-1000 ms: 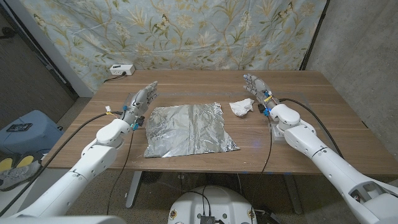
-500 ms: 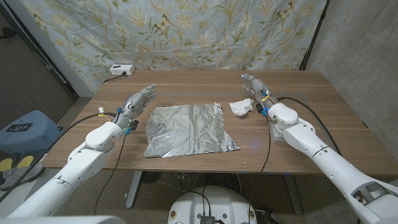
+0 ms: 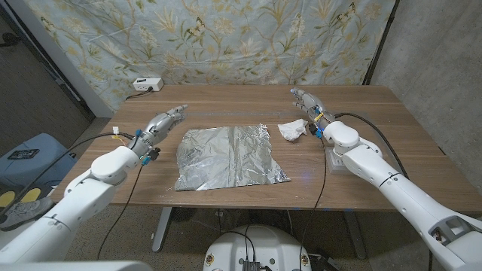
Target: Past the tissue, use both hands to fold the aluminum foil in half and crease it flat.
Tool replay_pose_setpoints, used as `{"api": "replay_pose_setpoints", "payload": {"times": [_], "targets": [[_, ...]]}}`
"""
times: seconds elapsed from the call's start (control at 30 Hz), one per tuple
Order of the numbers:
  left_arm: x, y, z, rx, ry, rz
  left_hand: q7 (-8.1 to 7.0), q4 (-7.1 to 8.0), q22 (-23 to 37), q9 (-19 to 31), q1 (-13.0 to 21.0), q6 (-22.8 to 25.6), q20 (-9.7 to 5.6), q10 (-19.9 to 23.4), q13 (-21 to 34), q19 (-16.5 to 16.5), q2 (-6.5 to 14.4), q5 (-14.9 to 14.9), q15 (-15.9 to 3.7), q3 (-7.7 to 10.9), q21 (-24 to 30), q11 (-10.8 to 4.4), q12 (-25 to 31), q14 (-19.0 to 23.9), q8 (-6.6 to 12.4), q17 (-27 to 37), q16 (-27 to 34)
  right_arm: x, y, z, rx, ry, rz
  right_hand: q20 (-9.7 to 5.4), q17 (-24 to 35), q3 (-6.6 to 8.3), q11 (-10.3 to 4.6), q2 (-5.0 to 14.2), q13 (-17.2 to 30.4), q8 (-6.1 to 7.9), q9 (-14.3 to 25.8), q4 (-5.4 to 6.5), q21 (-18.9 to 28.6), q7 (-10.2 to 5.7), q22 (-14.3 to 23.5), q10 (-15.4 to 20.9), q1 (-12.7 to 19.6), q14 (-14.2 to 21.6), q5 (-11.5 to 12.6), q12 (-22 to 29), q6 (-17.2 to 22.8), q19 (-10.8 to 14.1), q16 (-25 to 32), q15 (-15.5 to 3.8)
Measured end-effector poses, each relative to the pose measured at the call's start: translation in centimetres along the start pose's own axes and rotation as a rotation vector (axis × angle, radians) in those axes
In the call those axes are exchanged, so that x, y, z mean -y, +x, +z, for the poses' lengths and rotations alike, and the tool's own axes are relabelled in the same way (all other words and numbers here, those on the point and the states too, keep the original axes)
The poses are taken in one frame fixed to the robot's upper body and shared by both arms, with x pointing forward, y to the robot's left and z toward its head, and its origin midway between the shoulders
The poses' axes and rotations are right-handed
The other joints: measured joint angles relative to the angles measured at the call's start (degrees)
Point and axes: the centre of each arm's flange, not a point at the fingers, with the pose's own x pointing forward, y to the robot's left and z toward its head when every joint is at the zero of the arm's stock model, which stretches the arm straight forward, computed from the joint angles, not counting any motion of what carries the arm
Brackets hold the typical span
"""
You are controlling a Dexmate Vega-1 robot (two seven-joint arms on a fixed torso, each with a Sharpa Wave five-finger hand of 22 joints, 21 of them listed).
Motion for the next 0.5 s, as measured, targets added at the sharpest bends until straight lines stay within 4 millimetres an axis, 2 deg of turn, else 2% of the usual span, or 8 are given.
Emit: {"api": "replay_pose_setpoints", "payload": {"times": [0.1, 0.13, 0.3, 0.43, 0.5], "targets": [[-0.3, -0.2, 0.4, -0.008, 0.06, -0.024, 0.0, -0.21, 0.0, 0.0, 0.0, 0.0, 0.0, 0.0, 0.0, 0.0, 0.0, 0.0, 0.0, -0.26, 0.0, 0.0, 0.0, 0.0, 0.0, 0.0, 0.0, 0.0, 0.1, -0.1, -0.015, -0.021, -0.004, 0.31, 0.0, 0.0, 0.0, -0.15, 0.0, 0.0, 0.0, 0.0, 0.0, 0.0, 0.0, 0.0, 0.15, -0.07, 0.0, 0.0, 0.0, -0.31, 0.0, 0.07], [-0.3, -0.2, 0.5, -0.009, 0.07, -0.028, 0.0, -0.04, 0.04, 0.0, 0.0, 0.0, 0.13, 0.0, 0.0, -0.13, 0.0, 0.0, 0.0, -0.43, 0.0, 0.0, 0.0, 0.0, 0.0, 0.0, 0.01, -0.1, 0.2, 0.5, -0.012, -0.04, 0.001, 0.31, 0.0, 0.0, 0.0, -0.15, 0.0, 0.0, 0.0, 0.0, 0.0, 0.0, 0.0, 0.0, 0.15, -0.24, 0.0, 0.0, 0.0, -0.31, 0.0, 0.24], [-0.6, -0.4, 0.9, -0.02, 0.125, -0.059, 0.32, 0.29, 0.16, 0.0, 0.0, 1.15, 0.31, 1.22, 0.0, -0.31, 0.0, 0.2, -0.01, -1.63, 0.0, -0.09, 0.17, 0.01, 0.08, 0.11, 0.14, -0.3, 0.5, 1.0, -0.037, -0.091, -0.002, 0.31, -0.13, -0.22, 0.32, 0.07, 0.0, 0.0, 0.0, -0.73, 0.0, 0.13, 0.0, -0.32, 0.37, -0.31, 0.0, 0.0, -0.13, -0.31, 0.0, 0.31], [-0.9, -0.7, 1.1, -0.035, 0.167, -0.093, 0.4, 0.56, 0.16, 0.0, -0.17, 2.46, 0.31, 2.3, 0.0, -0.31, -0.17, 0.42, -0.12, -2.33, 0.0, -0.22, 0.83, 0.77, 0.28, 0.15, 0.25, -0.8, 0.9, 2.3, -0.066, -0.161, 0.0, 0.31, -0.14, -0.26, 0.43, -0.54, 0.0, 0.0, 0.0, -1.47, 0.0, 0.23, 0.0, -0.38, 0.99, -0.31, 0.0, 0.0, -0.22, -0.31, 0.0, 0.31], [-1.1, -0.8, 1.2, -0.039, 0.182, -0.103, 0.41, 0.65, 0.16, 0.0, -0.26, 2.89, 0.31, 2.29, 0.0, -0.3, -0.25, 0.41, -0.31, -2.7, 0.0, -0.21, 0.83, 0.96, 0.28, 0.14, 0.25, -0.9, 0.9, 2.2, -0.098, -0.191, -0.007, 0.31, -0.34, -0.39, 0.63, -0.72, 0.0, 0.0, 0.0, -1.66, 0.0, 0.34, 0.0, -0.57, 1.17, -0.31, 0.0, 0.0, -0.33, -0.3, 0.0, 0.31]]}}
